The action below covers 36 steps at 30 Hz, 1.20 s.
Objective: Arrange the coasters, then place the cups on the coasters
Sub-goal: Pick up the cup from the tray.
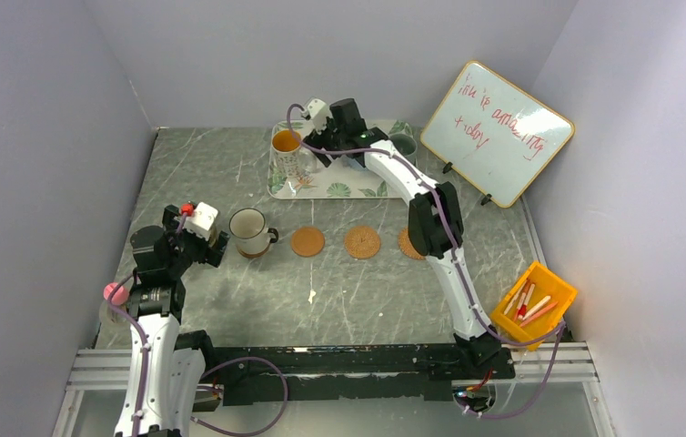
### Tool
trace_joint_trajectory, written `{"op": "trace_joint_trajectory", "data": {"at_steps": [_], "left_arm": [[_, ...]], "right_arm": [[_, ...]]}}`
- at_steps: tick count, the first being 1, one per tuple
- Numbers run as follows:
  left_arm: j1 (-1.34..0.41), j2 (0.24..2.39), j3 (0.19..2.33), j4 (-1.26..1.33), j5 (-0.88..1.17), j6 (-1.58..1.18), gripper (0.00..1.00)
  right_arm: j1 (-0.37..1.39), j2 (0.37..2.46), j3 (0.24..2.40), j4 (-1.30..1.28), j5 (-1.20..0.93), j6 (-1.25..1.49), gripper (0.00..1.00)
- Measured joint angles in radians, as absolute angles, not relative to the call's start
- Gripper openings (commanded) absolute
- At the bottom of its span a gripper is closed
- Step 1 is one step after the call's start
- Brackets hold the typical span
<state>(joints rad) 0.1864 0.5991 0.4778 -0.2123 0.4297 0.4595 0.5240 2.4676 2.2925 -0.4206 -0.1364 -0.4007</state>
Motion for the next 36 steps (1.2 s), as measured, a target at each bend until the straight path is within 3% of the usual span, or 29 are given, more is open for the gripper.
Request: {"op": "trace_joint_trajectory", "data": {"at_steps": [21, 36], "left_arm": [[0.186, 0.599, 0.478, -0.215, 0.430, 0.459, 0.96], [0.186, 0.600, 0.478, -0.215, 0.430, 0.459, 0.96]], "right_arm": [[0.532, 2.414, 2.374, -0.470, -0.216, -0.312, 0.84], [0.557, 2.605, 2.493, -0.488, -0.224, -0.291, 0.79]]}}
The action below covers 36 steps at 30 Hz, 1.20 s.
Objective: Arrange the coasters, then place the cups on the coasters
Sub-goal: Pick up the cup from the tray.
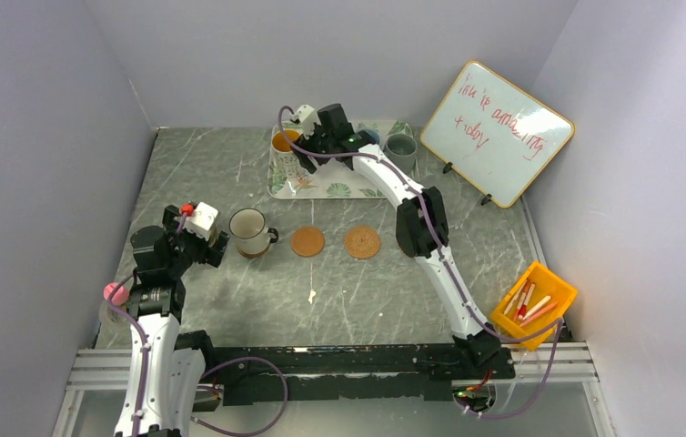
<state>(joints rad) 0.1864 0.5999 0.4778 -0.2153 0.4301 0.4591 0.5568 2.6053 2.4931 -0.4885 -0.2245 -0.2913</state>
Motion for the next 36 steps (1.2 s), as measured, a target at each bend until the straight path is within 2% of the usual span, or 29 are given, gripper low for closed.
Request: {"op": "trace_joint_trajectory", "data": {"at_steps": [12, 22, 26, 32, 36], "left_arm": [[0.186, 0.606, 0.478, -0.215, 0.430, 0.459, 0.96], [0.186, 0.606, 0.478, -0.215, 0.430, 0.459, 0.96], [0.186, 0.606, 0.478, -0.215, 0.430, 0.459, 0.96], [0.186, 0.606, 0.478, -0.215, 0.430, 0.459, 0.96], [0.186, 0.606, 0.478, -0.215, 0.430, 0.459, 0.96]], "right_arm": [[0.561, 2.658, 2.576, -0.512, -0.270, -0.286, 0.66], [0.564, 2.691, 2.593, -0.520, -0.286, -0.284, 0.61], [0.566, 2.702, 2.593, -0.525, -0.290, -0.284, 0.46], [0.567, 2.703, 2.603, -0.530, -0.297, -0.281, 0.00], [0.570, 2.704, 2.604, -0.530, -0.294, -0.272, 0.00]]}}
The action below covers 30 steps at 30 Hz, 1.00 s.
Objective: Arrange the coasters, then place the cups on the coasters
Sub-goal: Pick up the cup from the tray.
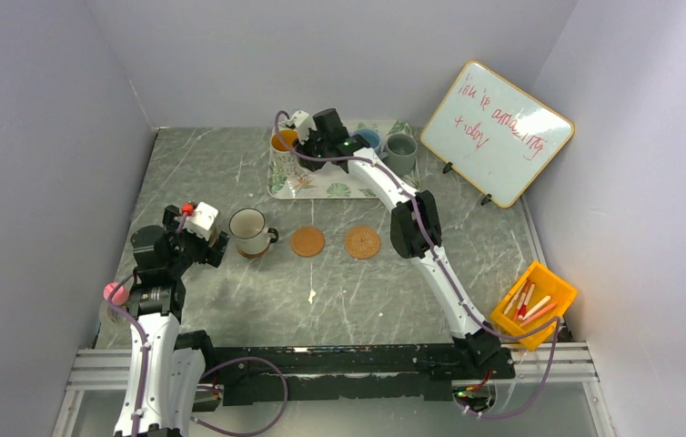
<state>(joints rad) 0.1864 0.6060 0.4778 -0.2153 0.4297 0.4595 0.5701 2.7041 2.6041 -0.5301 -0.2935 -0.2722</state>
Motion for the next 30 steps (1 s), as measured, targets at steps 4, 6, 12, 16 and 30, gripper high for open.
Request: {"op": "trace_joint_trajectory", "data": {"at_steps": [4, 6, 12, 16, 30], "left_arm": [[0.186, 0.606, 0.478, -0.215, 0.430, 0.459, 0.96], [0.186, 0.606, 0.478, -0.215, 0.430, 0.459, 0.96], [0.186, 0.606, 0.478, -0.215, 0.430, 0.459, 0.96], [0.186, 0.606, 0.478, -0.215, 0.430, 0.459, 0.96], [0.186, 0.597, 0.478, -0.215, 0.429, 0.459, 0.96]], "right_arm": [[0.570, 2.704, 2.604, -0.530, -0.292, -0.272, 0.00], [0.570, 2.704, 2.604, -0.530, -0.292, -0.272, 0.00], [0.570, 2.704, 2.621, -0.557, -0.293, -0.266, 0.00], [0.570, 2.690, 2.625, -0.594, -0.298, -0.253, 0.00], [0.557, 2.353, 2.390, -0.664, -0.336, -0.232, 0.00]]}}
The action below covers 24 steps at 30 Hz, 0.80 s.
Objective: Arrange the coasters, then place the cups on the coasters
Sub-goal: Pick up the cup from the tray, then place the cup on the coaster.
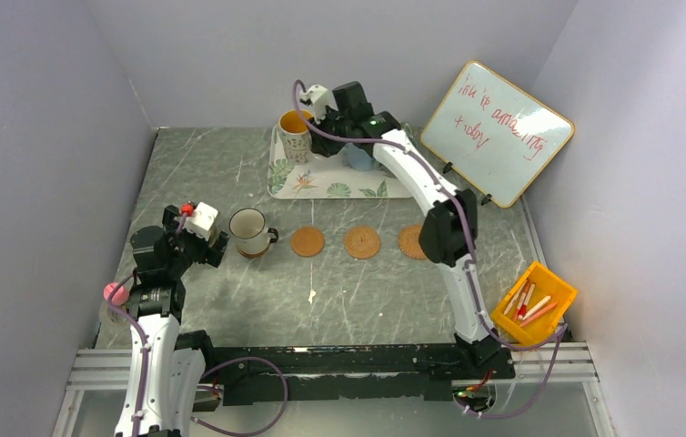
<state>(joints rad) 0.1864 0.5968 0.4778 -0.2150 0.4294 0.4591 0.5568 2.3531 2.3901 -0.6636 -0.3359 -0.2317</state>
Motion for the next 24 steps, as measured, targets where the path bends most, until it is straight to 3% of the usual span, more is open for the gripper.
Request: {"op": "trace_joint_trajectory", "data": {"at_steps": [14, 24], "left_arm": [[0.186, 0.600, 0.477, -0.216, 0.426, 0.459, 0.96], [0.186, 0.663, 0.545, -0.278, 0.403, 0.506, 0.96]], "right_arm": [[0.559, 1.559, 1.364, -0.354, -0.404, -0.246, 0.00], [0.602, 1.496, 1.178, -0.199, -0.397, -0.232, 0.00]]}}
